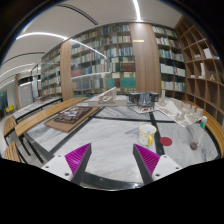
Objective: Pour water
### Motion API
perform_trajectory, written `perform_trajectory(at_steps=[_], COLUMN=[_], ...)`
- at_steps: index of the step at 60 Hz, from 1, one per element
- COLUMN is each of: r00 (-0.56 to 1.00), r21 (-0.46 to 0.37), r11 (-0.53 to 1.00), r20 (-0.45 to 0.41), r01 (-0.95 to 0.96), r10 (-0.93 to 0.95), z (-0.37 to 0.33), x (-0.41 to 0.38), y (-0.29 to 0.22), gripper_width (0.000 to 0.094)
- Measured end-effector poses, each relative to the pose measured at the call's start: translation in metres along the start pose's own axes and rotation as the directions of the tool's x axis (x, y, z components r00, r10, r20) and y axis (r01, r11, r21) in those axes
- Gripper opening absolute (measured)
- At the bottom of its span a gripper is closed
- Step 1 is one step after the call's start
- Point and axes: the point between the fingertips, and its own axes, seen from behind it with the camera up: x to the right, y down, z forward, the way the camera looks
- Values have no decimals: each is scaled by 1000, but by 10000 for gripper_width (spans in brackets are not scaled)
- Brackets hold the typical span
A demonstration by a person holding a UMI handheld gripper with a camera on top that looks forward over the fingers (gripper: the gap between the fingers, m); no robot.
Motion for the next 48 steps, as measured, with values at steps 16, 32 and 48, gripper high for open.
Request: perform_trajectory(at_steps=[16,32,48], r00=[992,940,881], r21=[-27,-83,-14], r11=[999,997,999], r20=[-123,-339,-472], r01=[20,6,-40], r10=[-23,-34,29], z=[-1,0,32], x=[118,304,458], y=[41,98,84], gripper_width=[860,859,860])
